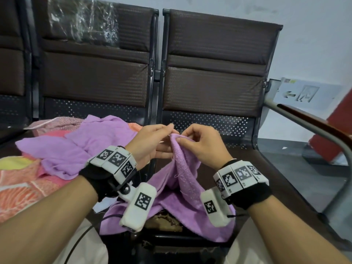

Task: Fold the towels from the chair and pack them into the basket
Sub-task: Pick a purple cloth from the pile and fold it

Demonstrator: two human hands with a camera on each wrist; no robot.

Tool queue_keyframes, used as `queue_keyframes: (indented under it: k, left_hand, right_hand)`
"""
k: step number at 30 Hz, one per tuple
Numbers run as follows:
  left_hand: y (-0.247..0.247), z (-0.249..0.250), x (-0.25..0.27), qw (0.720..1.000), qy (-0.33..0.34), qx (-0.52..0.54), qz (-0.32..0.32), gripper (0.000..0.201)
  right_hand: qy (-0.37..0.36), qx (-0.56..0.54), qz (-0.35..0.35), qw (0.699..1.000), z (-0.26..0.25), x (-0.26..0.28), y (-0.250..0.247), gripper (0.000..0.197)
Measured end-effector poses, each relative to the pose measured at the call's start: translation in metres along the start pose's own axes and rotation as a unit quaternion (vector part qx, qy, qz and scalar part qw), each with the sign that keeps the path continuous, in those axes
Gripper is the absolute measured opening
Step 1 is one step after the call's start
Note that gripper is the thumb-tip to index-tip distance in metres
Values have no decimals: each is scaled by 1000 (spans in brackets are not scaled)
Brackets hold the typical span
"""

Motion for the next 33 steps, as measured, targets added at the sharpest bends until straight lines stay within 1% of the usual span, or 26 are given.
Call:
queue_keyframes:
  k: [2, 6, 8, 10, 11, 12, 13, 14, 15, 16, 17, 19, 20, 23, 25, 27, 28, 30, 31, 33]
  left_hand:
    - [1, 1, 3, 1000, 7, -11, -16, 19]
    - [-1, 5, 7, 998, 38, -35, -24, 19]
    - [-2, 10, 10, 998, 52, -18, -21, 15]
    - [-4, 16, 11, 998, 63, 2, -7, 12]
    - [-6, 19, 12, 998, 67, 12, 6, 12]
    - [-10, 21, 12, 997, 68, 24, 21, 12]
    - [-14, 23, 13, 996, 68, 41, 39, 13]
    - [-17, 24, 13, 994, 66, 58, 57, 14]
    - [-20, 24, 14, 993, 64, 68, 72, 15]
    - [-22, 23, 15, 992, 61, 65, 84, 17]
    - [-23, 22, 15, 993, 57, 49, 94, 18]
    - [-23, 19, 16, 992, 52, 8, 114, 21]
    - [-23, 19, 16, 991, 52, -13, 124, 23]
    - [-24, 18, 14, 981, 78, -99, 145, 29]
    - [-22, 19, 15, 968, 115, -167, 146, 34]
    - [-21, 22, 15, 949, 158, -230, 143, 32]
    - [-22, 24, 15, 941, 172, -258, 139, 29]
    - [-26, 26, 15, 929, 165, -308, 124, 28]
    - [-28, 25, 16, 923, 156, -336, 106, 29]
    - [-29, 23, 20, 908, 135, -393, 55, 31]
  right_hand:
    - [12, -20, -2, 1000, 1, 0, 1, 13]
    - [32, -138, -20, 990, 0, 0, 1, 16]
    - [22, -192, -10, 981, -1, 0, -2, 10]
    - [4, -198, -14, 980, 0, -1, -4, 8]
    - [-9, -163, -32, 986, 2, -1, -4, 12]
    - [-31, -85, -63, 994, 4, 0, -3, 18]
    - [-56, 23, -107, 992, 8, 3, 0, 26]
    - [-74, 131, -154, 977, 13, 5, 4, 36]
    - [-77, 206, -189, 957, 16, 8, 6, 43]
    - [-74, 238, -203, 947, 19, 10, 5, 44]
    - [-69, 241, -197, 948, 21, 10, 1, 40]
    - [-49, 210, -156, 964, 23, 10, -9, 24]
    - [-39, 194, -143, 970, 22, 11, -12, 23]
    - [-45, 206, -154, 965, 17, 15, -10, 33]
    - [-62, 224, -153, 960, 11, 17, -7, 32]
    - [-81, 227, -132, 961, 7, 18, -10, 30]
    - [-93, 245, -116, 958, 5, 19, -13, 30]
    - [-119, 309, -84, 940, 4, 20, -20, 27]
    - [-128, 344, -82, 927, 3, 22, -23, 24]
    - [-134, 393, -114, 902, 6, 26, -28, 18]
Point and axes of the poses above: each hand's wrist, its own x-axis away from the middle knuckle, its own y-axis out of the palm, z = x × y, the point moved 4 cm from there along -x, towards the middle knuckle, and after that the axes turned 13 degrees about x, right-handed, at the moved point
